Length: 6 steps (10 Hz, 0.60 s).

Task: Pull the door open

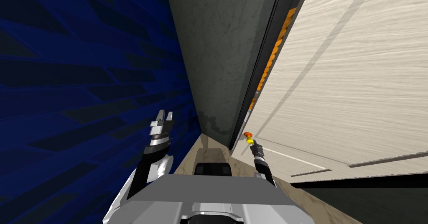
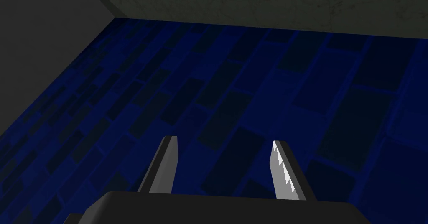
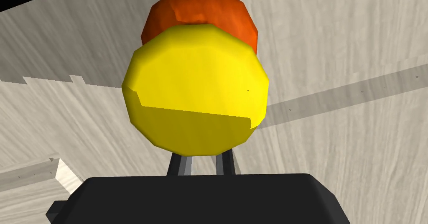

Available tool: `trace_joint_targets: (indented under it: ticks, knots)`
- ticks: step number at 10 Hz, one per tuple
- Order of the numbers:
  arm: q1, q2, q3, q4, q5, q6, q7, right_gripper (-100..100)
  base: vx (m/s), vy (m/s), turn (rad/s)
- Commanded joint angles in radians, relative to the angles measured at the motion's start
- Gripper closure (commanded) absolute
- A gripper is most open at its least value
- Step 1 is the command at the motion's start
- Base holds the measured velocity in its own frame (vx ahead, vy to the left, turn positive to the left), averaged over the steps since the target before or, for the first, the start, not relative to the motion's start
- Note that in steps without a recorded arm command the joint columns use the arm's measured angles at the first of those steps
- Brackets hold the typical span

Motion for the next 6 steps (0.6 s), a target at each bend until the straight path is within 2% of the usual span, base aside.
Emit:
trace_joint_targets:
  ticks: [1,2,3,6]
  knots:
    - [-0.015,0.005,0.024,-0.009,-0.009,-0.019,-0.041,100,-0.061,-0.015,0.071]
    - [-0.015,0.005,0.024,-0.009,-0.009,-0.019,-0.041,100,-0.026,-0.001,0.001]
    - [0.004,0.002,0.024,0.000,-0.035,-0.004,-0.077,-100,-0.047,-0.022,-0.021]
    - [0.002,0.006,0.047,-0.009,-0.078,0.002,-0.158,-100,-0.086,-0.004,0.014]
